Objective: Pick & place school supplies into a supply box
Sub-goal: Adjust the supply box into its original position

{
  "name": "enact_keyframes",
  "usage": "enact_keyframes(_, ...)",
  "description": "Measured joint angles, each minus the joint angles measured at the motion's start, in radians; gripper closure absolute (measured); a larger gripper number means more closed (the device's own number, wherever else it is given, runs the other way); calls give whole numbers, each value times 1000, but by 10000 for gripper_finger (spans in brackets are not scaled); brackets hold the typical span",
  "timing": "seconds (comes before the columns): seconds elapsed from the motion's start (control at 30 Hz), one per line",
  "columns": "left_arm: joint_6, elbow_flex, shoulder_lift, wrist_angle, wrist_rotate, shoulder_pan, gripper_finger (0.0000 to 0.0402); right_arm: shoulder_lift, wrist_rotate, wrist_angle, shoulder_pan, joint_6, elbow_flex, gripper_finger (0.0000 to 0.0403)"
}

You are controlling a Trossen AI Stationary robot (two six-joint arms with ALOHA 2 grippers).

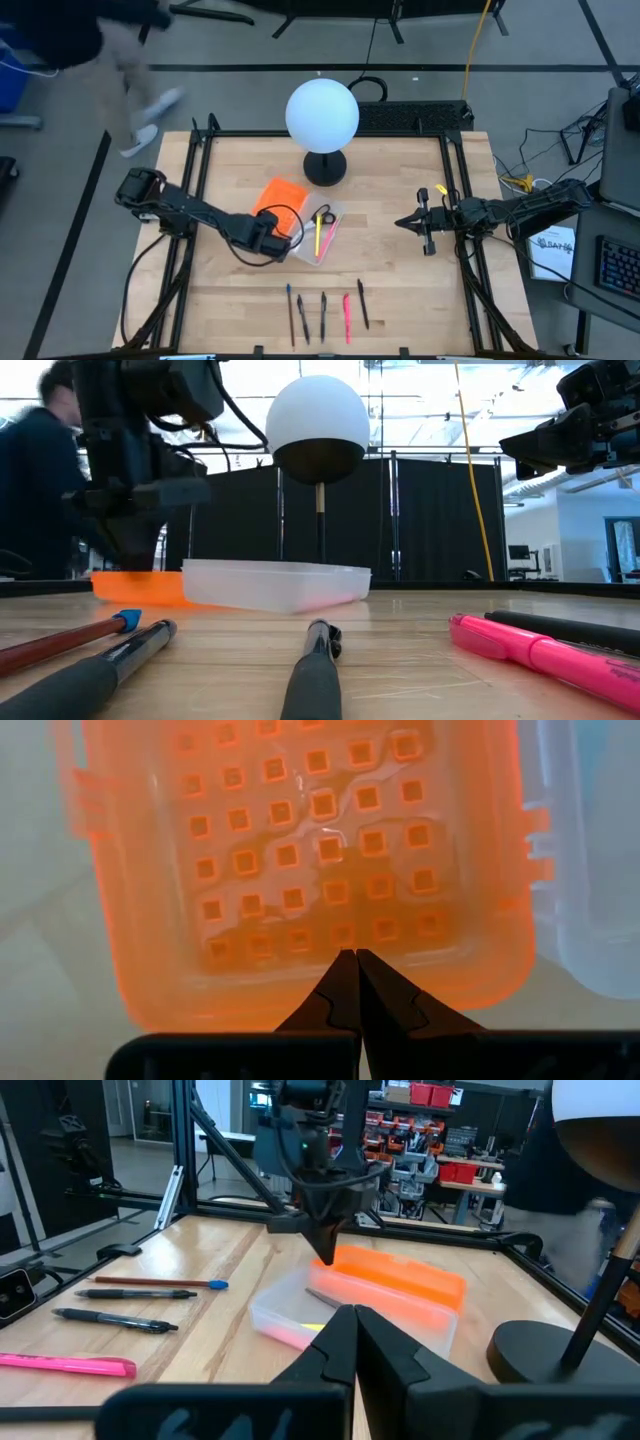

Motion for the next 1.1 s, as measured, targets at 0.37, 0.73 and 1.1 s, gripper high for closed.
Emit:
enact_keyframes(0.37, -78, 0, 0, 159, -16, -73, 400, 0, 0, 15, 0, 4, 0, 403)
enact_keyframes(0.73, -138, 7, 89, 202, 37, -109, 401, 0, 0, 15, 0, 7, 0, 403)
enact_keyframes(1.1, -27, 152, 106, 8, -73, -82, 401, 0, 0, 24, 0, 0, 0, 403)
